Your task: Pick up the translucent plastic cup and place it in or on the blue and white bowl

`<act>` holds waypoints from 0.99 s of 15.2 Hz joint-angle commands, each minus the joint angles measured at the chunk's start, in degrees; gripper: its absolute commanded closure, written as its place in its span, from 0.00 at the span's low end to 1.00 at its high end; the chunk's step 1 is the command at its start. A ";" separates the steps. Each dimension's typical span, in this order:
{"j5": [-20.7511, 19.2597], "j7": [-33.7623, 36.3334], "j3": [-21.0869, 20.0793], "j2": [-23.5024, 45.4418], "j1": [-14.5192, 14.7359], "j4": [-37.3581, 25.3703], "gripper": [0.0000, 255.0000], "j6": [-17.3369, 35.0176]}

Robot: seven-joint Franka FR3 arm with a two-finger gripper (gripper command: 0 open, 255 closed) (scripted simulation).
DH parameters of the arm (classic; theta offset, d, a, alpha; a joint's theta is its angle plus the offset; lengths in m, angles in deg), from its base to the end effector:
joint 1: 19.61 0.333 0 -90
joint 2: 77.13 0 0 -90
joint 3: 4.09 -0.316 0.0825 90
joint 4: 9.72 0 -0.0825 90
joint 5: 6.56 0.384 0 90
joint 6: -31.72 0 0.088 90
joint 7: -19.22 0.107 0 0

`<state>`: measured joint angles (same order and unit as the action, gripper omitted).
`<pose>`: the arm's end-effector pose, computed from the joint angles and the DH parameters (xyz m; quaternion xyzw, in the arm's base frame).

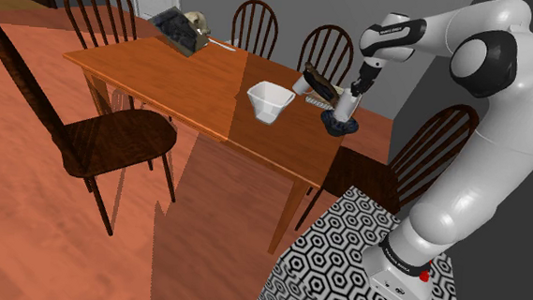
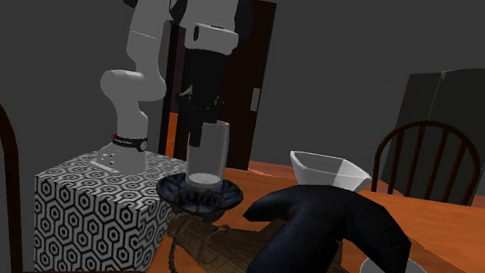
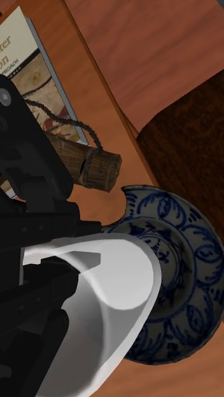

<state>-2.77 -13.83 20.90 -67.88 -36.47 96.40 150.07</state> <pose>0.4612 -0.3939 0.4480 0.9956 -0.0877 0.0243 0.0240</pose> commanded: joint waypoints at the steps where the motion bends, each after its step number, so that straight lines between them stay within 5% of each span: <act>1: 0.01 0.00 0.00 -0.01 0.00 0.06 1.00 0.09; 4: 0.01 0.00 0.00 -0.01 0.00 0.06 1.00 0.09; 5: 0.01 0.00 0.00 -0.01 0.00 0.06 0.00 0.09; 10: 0.00 0.00 0.00 -0.02 0.00 0.07 0.00 0.09; 15: -1.18 0.79 0.14 -2.23 0.27 -4.63 0.00 -6.59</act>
<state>-3.78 -13.15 21.03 -69.83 -36.23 92.09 144.15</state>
